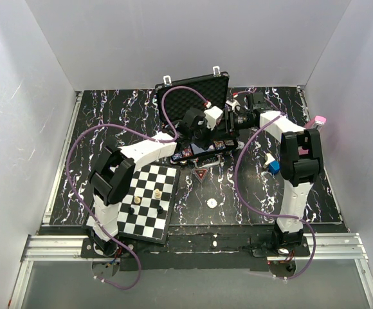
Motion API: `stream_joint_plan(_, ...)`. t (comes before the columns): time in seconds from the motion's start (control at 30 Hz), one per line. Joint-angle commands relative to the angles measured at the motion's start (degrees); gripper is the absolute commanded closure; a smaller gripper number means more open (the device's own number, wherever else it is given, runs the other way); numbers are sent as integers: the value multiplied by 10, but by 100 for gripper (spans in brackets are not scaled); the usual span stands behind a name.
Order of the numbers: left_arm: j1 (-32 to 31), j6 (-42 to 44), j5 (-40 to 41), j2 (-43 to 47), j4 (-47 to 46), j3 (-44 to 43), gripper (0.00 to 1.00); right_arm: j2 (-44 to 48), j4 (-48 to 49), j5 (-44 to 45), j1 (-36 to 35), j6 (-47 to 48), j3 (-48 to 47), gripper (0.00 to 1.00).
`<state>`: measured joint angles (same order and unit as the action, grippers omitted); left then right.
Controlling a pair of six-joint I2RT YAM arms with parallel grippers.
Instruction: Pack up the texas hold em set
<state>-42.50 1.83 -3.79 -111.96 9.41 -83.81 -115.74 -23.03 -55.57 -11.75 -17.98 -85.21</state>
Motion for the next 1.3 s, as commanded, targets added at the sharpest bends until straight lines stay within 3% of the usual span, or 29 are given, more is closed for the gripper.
stream_joint_plan(0.0,2,-2,-9,52,-26,9,69,-16,-6,-25,-9,3,-30,50)
stream_joint_plan(0.4,3,-8,-17,66,-40,20,69,-37,-46,-21,-16,29,-52,56)
stream_joint_plan(0.53,2,-9,-19,67,-38,21,69,-37,-38,-42,-15,28,-52,76)
stream_joint_plan(0.6,3,-9,-18,67,-38,21,69,-34,-31,-52,-16,26,-50,95)
stream_joint_plan(0.7,3,-8,-19,68,-37,20,67,-17,3,-54,-16,22,-27,99)
stream_joint_plan(0.77,3,-8,-21,69,-35,20,59,-1,28,-35,-15,15,-6,99)
stream_joint_plan(0.8,2,-9,-20,70,-33,20,47,11,41,-21,-15,14,6,99)
stream_joint_plan(0.87,3,-8,-19,75,-27,20,15,40,70,20,-12,7,32,99)
stream_joint_plan(0.9,2,-6,-17,78,-21,19,5,58,84,41,-9,3,46,99)
stream_joint_plan(1.1,16,5,-18,143,31,46,2,163,72,300,-5,-14,101,99)
stream_joint_plan(1.27,40,-6,14,201,111,66,2,192,70,411,-11,-50,135,99)
